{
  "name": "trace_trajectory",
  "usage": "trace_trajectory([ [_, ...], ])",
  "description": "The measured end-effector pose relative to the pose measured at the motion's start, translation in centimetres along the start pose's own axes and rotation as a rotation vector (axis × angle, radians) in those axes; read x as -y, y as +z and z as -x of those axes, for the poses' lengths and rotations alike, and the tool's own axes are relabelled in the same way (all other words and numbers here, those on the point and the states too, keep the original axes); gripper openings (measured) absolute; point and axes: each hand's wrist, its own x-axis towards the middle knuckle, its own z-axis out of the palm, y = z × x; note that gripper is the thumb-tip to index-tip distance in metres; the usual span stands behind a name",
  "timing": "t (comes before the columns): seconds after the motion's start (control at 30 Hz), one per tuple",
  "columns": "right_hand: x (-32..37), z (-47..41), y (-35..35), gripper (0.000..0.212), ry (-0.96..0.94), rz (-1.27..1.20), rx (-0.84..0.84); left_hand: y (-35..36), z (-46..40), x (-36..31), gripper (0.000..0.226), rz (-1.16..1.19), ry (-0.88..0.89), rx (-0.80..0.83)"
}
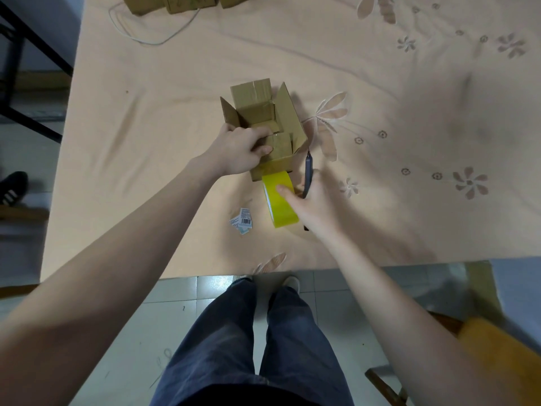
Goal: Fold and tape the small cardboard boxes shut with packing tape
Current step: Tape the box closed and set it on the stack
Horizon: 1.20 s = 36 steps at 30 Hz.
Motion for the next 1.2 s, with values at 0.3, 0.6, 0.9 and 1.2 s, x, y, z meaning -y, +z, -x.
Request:
trace_trajectory([
  [0.3,-0.8,-0.6,-1.5,0.034,-0.054,0.086,-0.015,1.5,1.0,0.3,0.015,-0.061,-0.015,-0.136],
  [0.6,-2.5,0.1,-3.3,0.033,-0.033,0.087,-0.072,0.1,0.6,1.4,0.023,0.015,-0.002,-0.099],
  [0.9,-0.2,0.7,-2.3,0.03,-0.089,-0.004,-0.113,1.4,0.6,0.9,0.033,-0.137,0.073,-0.057],
  [1.2,0.2,1.2,-2.5,0.037,-0.084,-0.084,-0.106,2.6,1.5,1.7,0.038,-0.35,0.12,0.061],
])
